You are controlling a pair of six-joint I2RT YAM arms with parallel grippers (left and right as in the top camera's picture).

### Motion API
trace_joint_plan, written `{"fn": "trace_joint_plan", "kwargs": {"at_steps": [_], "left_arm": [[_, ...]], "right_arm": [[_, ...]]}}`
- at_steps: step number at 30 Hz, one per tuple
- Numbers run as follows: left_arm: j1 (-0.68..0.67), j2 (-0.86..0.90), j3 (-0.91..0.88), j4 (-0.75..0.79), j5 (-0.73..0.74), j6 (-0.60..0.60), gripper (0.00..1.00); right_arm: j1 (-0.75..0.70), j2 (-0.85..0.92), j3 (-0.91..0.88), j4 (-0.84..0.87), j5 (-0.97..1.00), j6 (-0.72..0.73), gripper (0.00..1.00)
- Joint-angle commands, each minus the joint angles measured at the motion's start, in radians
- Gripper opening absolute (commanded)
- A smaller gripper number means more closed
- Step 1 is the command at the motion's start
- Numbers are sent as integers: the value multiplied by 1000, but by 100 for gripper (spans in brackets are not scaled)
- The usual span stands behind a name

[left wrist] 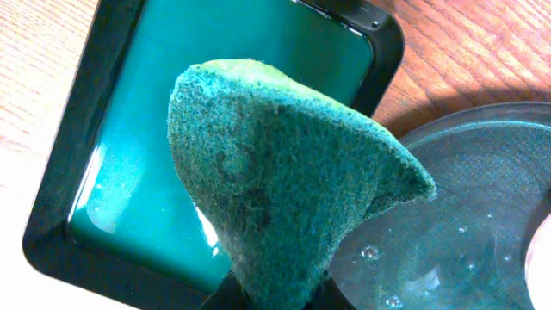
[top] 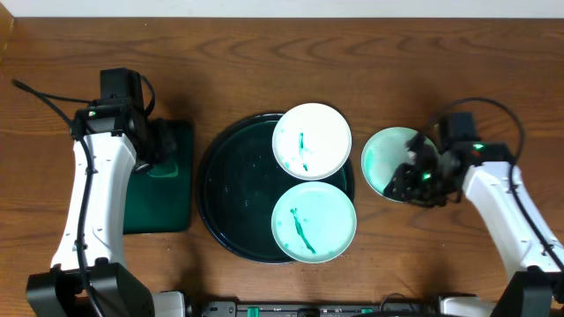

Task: Clean dirty plates on tray and stack at the side
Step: 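Release the plate and reach the right gripper to the bottom plate rim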

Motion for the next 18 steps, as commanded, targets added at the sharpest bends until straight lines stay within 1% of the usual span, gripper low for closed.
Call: {"fn": "trace_joint_plan", "kwargs": {"at_steps": [1, 2, 6, 11, 13, 15, 18], "left_arm": [[4, -4, 1, -1, -12, 16, 7], [4, -4, 1, -1, -12, 16, 7], [4, -4, 1, -1, -12, 16, 7], [4, -4, 1, -1, -12, 16, 7], [4, -4, 1, -1, -12, 16, 7], [4, -4, 1, -1, -13, 17, 7], [4, -4, 1, -1, -13, 16, 7]], "right_arm": [[109, 0, -53, 59, -3, 2, 38], [133, 1, -63, 81, 5, 18, 40], [214, 24, -74, 142, 41, 62, 40], [285, 101, -73, 201, 40, 94, 39], [299, 130, -73, 213, 41, 95, 33], [304, 153, -73, 225, 40, 100, 22], [305, 155, -70, 235, 16, 106, 10]]}}
